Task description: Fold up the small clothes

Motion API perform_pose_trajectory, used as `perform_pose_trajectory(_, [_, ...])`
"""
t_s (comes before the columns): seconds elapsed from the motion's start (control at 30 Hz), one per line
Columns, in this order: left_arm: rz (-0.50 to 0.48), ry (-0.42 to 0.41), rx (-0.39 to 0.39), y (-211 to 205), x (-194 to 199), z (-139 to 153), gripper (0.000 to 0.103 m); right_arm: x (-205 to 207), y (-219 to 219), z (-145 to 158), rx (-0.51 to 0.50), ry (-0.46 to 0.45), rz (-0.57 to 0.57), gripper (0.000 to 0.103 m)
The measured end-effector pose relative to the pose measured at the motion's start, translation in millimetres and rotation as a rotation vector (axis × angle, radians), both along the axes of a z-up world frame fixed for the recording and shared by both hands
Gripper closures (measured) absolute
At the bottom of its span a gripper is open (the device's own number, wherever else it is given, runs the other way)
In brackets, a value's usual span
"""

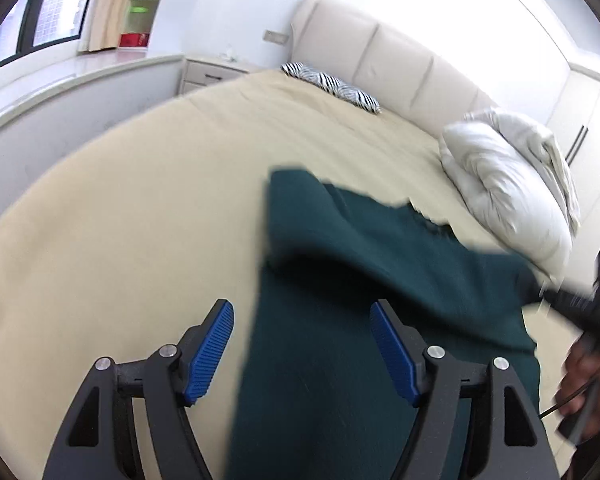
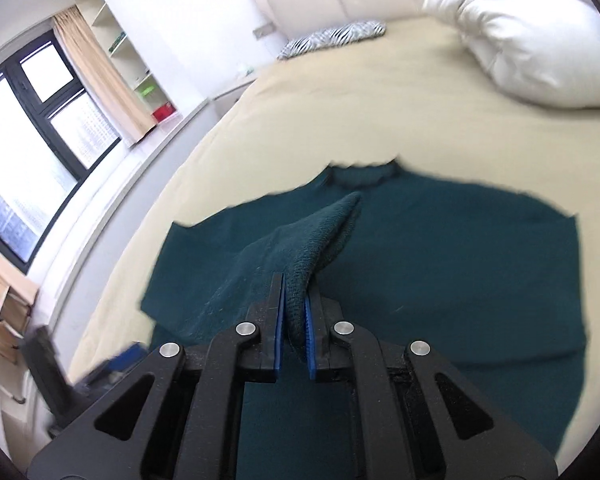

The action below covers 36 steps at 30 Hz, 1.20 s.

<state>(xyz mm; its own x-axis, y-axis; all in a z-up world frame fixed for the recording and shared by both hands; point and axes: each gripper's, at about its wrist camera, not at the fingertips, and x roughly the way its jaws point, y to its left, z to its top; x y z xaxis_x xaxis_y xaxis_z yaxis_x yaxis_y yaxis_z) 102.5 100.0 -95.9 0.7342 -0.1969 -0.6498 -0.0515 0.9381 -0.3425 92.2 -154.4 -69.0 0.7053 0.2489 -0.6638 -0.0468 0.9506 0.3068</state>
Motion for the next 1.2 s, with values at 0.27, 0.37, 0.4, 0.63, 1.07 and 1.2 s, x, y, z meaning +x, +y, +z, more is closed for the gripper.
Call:
perform_pose_trajectory(0.27, [0.007,0.072,0.126,16,80,7,0.030,15,-56,-72,0.072,0.143,-0.082,0.092])
perform_pose_trajectory(0.37, [0.000,0.128,0.159,16,113,1,0.030,14,-59,-72,0.106,0.138,-0.087,0.092])
perform_pose_trajectory(0.4, [0.002,0.142,0.168,16,121,-1,0.030,14,-59,-71,0.115,0.135,-0.083,0.092])
perform_pose_trajectory(0.63, [-0.058,0.207,0.242,-9,173,-19,0.035,34,-78,-79,0.257,0.160,-0.101,0.066])
perform_pose_trajectory(1.07, [-0.044,0.171,0.185,-4,165,-33,0.094,41,-63,-41,0.060,0.029,-0.103,0.097])
perform_pose_trajectory(1.2, [-0.031,0.161,0.201,-6,164,-40,0.094,57,-65,-56,0.006,0.089,-0.100,0.097])
